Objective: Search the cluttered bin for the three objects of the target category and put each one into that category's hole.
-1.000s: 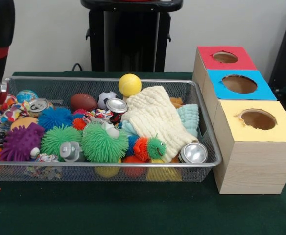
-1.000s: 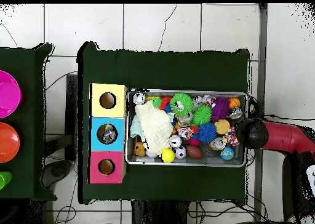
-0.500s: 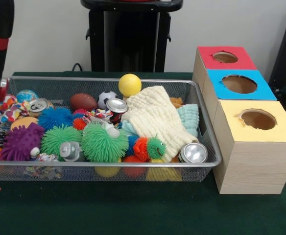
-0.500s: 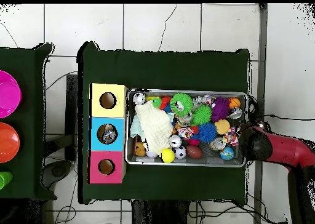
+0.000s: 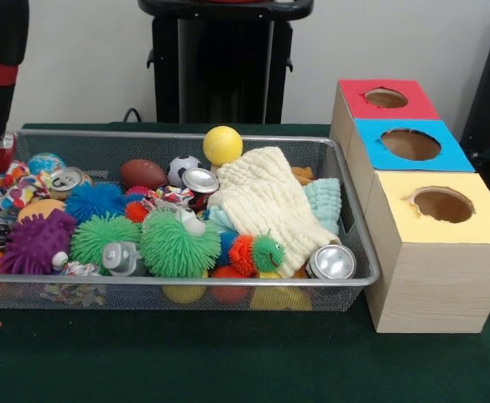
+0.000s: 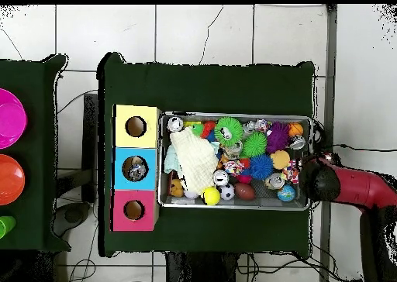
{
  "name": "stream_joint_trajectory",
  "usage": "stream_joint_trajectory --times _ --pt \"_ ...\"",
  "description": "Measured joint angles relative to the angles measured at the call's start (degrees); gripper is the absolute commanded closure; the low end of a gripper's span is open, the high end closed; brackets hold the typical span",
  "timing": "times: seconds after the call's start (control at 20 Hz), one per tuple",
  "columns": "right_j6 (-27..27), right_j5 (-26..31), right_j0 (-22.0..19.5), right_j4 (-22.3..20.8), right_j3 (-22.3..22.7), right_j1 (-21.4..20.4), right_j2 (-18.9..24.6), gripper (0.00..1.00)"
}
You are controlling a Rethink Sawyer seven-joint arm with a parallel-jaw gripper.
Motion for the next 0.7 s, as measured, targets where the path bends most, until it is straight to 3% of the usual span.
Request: stream_joint_trajectory --times 0.15,0.2,0.5,0.7 --pt "0.0 2.84 2.67 -0.07 -1.88 0.5 -2.03 1.0" --pt "0.0 3.91 3.59 -0.08 -2.53 0.68 -2.71 0.0" --pt "0.0 11.46 10.43 1.13 -2.53 0.06 -3.16 0.0" --pt "0.0 13.03 13.39 1.9 -2.29 -0.1 -2.77 0.0"
